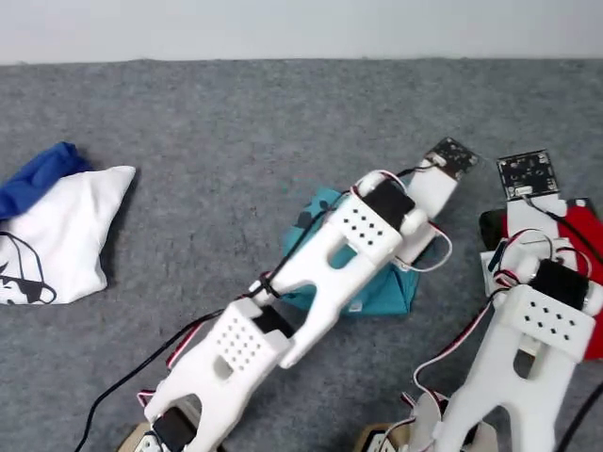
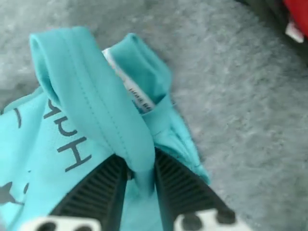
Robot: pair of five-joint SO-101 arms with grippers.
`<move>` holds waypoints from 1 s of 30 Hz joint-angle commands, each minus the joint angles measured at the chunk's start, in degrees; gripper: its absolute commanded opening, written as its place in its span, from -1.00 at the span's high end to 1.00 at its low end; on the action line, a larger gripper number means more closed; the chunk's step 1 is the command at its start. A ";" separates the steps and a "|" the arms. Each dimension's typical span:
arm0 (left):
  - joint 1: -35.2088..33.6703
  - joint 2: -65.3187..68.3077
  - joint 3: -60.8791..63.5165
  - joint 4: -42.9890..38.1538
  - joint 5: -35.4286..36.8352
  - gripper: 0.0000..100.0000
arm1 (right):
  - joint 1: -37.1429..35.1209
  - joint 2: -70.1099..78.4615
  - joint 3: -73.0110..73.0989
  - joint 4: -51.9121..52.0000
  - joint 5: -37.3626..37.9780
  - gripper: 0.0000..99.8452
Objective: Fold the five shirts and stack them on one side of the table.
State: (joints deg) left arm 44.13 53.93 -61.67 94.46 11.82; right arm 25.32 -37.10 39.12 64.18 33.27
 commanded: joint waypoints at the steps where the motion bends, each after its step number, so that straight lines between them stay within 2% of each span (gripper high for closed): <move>1: 0.53 3.60 -8.48 1.49 0.88 0.97 | 0.48 -1.98 -0.18 0.40 -0.70 0.55; 9: 0.53 11.08 -19.30 3.43 0.88 0.97 | 0.48 -1.98 -0.18 0.40 -0.70 0.55; 18: 1.05 11.52 -20.35 3.08 0.70 0.96 | 0.31 -1.98 -0.18 0.40 -0.79 0.55; 25: 1.05 11.34 -20.35 3.16 0.62 0.63 | 0.31 -1.98 -0.18 0.40 -0.79 0.55; 30: 0.09 10.64 -24.40 6.24 0.70 0.52 | 0.31 -1.98 -0.18 0.40 -0.70 0.55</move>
State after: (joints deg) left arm 44.84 66.07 -81.45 98.77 12.18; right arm 25.32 -37.10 39.12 64.18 33.10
